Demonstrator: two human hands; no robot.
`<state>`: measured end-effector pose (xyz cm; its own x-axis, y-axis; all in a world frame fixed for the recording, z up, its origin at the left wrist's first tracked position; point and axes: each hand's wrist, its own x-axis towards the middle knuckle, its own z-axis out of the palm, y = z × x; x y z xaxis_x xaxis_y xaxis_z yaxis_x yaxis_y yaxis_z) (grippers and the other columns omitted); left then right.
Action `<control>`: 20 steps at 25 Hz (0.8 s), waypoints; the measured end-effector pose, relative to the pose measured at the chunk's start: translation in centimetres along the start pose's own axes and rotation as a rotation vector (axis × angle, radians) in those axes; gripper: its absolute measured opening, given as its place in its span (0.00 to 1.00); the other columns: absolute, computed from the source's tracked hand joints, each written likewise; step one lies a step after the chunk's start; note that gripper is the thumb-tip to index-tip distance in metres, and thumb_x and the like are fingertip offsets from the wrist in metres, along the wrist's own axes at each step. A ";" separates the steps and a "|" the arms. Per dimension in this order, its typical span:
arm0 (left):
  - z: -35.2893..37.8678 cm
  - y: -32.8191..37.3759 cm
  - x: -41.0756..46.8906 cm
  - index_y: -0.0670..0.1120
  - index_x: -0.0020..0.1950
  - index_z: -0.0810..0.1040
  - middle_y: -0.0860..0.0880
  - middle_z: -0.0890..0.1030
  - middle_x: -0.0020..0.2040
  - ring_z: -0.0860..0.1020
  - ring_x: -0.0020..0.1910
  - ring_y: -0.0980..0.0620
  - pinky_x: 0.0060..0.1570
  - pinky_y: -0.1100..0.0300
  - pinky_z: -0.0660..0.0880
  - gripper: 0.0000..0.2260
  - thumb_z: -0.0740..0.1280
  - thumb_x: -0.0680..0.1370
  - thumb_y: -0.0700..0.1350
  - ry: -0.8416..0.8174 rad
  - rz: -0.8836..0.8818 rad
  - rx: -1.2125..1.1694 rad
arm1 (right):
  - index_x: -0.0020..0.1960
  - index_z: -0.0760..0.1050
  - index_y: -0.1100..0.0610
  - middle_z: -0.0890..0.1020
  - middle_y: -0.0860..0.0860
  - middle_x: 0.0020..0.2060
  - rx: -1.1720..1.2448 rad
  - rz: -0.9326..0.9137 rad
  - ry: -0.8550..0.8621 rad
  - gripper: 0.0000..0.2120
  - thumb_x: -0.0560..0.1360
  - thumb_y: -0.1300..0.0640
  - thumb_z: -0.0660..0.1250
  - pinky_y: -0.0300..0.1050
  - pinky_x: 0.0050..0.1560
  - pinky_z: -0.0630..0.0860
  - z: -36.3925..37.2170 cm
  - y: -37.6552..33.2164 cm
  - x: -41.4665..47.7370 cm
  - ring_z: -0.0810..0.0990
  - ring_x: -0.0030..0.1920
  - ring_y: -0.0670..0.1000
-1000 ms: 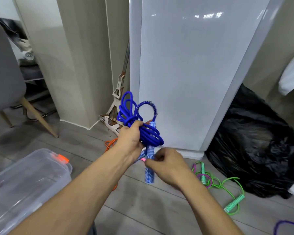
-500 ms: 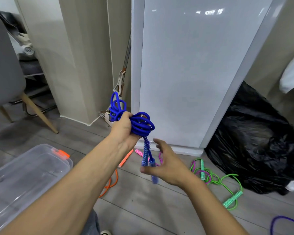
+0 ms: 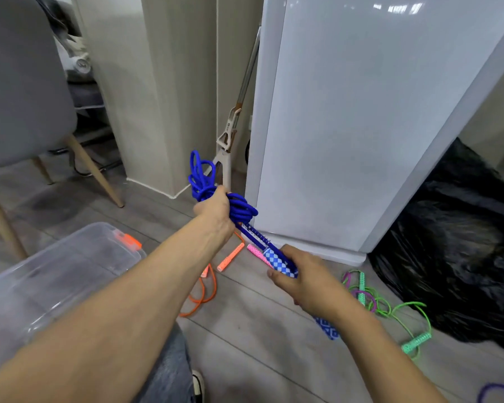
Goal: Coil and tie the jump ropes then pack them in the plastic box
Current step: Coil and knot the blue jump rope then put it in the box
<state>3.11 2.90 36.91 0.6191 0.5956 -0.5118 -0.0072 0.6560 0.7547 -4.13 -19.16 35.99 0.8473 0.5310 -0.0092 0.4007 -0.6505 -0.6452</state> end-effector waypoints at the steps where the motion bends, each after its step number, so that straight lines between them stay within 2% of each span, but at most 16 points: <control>1: -0.5 -0.2 1.4 0.45 0.44 0.74 0.44 0.78 0.35 0.79 0.31 0.44 0.30 0.54 0.78 0.03 0.68 0.74 0.41 0.028 0.015 0.015 | 0.50 0.71 0.49 0.78 0.48 0.39 -0.089 -0.033 0.002 0.07 0.78 0.47 0.67 0.51 0.39 0.76 -0.3 0.3 -0.1 0.76 0.37 0.51; 3: -1.7 -0.9 4.0 0.50 0.53 0.74 0.47 0.74 0.33 0.77 0.27 0.45 0.22 0.60 0.74 0.08 0.65 0.75 0.42 0.060 0.010 0.068 | 0.50 0.70 0.47 0.79 0.47 0.41 -0.192 -0.072 -0.026 0.07 0.78 0.47 0.66 0.52 0.44 0.75 -0.4 0.6 -0.5 0.76 0.41 0.52; 5: -2.5 -0.6 3.3 0.51 0.62 0.77 0.50 0.72 0.32 0.73 0.25 0.50 0.20 0.63 0.71 0.16 0.65 0.76 0.41 0.100 0.007 0.039 | 0.47 0.67 0.45 0.78 0.47 0.40 -0.227 -0.076 -0.044 0.07 0.76 0.49 0.66 0.52 0.43 0.75 -0.4 0.6 -0.7 0.75 0.41 0.53; 7: -2.7 -0.2 1.4 0.44 0.58 0.77 0.49 0.74 0.33 0.75 0.27 0.51 0.23 0.61 0.74 0.11 0.67 0.75 0.38 0.136 0.069 0.011 | 0.46 0.67 0.45 0.77 0.47 0.39 -0.229 -0.049 -0.042 0.08 0.72 0.52 0.66 0.52 0.41 0.75 -0.4 0.8 -1.1 0.75 0.41 0.54; 10: -2.6 0.1 0.4 0.41 0.47 0.75 0.46 0.76 0.33 0.77 0.30 0.49 0.30 0.59 0.75 0.04 0.68 0.75 0.36 0.103 0.221 0.029 | 0.55 0.67 0.46 0.74 0.47 0.40 -0.340 0.101 -0.029 0.16 0.70 0.50 0.68 0.48 0.40 0.70 -1.5 1.8 -1.4 0.74 0.44 0.56; 13: -2.5 0.1 0.2 0.43 0.38 0.73 0.47 0.74 0.30 0.73 0.23 0.55 0.29 0.61 0.72 0.07 0.68 0.74 0.36 -0.022 0.330 0.194 | 0.59 0.69 0.50 0.80 0.51 0.48 -0.580 0.273 0.033 0.20 0.72 0.42 0.67 0.48 0.44 0.70 -3.1 2.7 -1.5 0.78 0.50 0.58; 15: -2.3 -0.2 -0.5 0.41 0.42 0.75 0.48 0.75 0.30 0.73 0.24 0.55 0.34 0.59 0.72 0.05 0.70 0.74 0.40 -0.115 0.444 0.428 | 0.57 0.73 0.51 0.81 0.53 0.54 -0.633 0.360 0.048 0.18 0.74 0.41 0.65 0.48 0.48 0.72 -3.5 3.1 -1.5 0.80 0.56 0.59; 17: -2.1 -0.9 -1.5 0.41 0.49 0.76 0.48 0.78 0.34 0.76 0.30 0.54 0.38 0.59 0.74 0.09 0.72 0.75 0.43 -0.291 0.538 0.664 | 0.57 0.75 0.53 0.80 0.54 0.56 -0.647 0.402 0.068 0.16 0.76 0.44 0.65 0.47 0.51 0.73 -3.6 3.3 -1.6 0.80 0.57 0.59; 20: -1.7 -2.3 -3.3 0.45 0.56 0.73 0.46 0.80 0.45 0.78 0.41 0.50 0.46 0.54 0.75 0.18 0.74 0.73 0.50 -0.602 0.619 1.013 | 0.58 0.76 0.56 0.78 0.55 0.55 -0.792 0.244 0.163 0.12 0.76 0.54 0.66 0.50 0.50 0.72 -3.3 3.5 -0.9 0.79 0.56 0.59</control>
<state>-0.26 0.24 36.16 0.9760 0.2001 0.0862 0.0099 -0.4360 0.8999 -2.34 -23.68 36.29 0.9572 0.2807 0.0705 0.2744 -0.9576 0.0873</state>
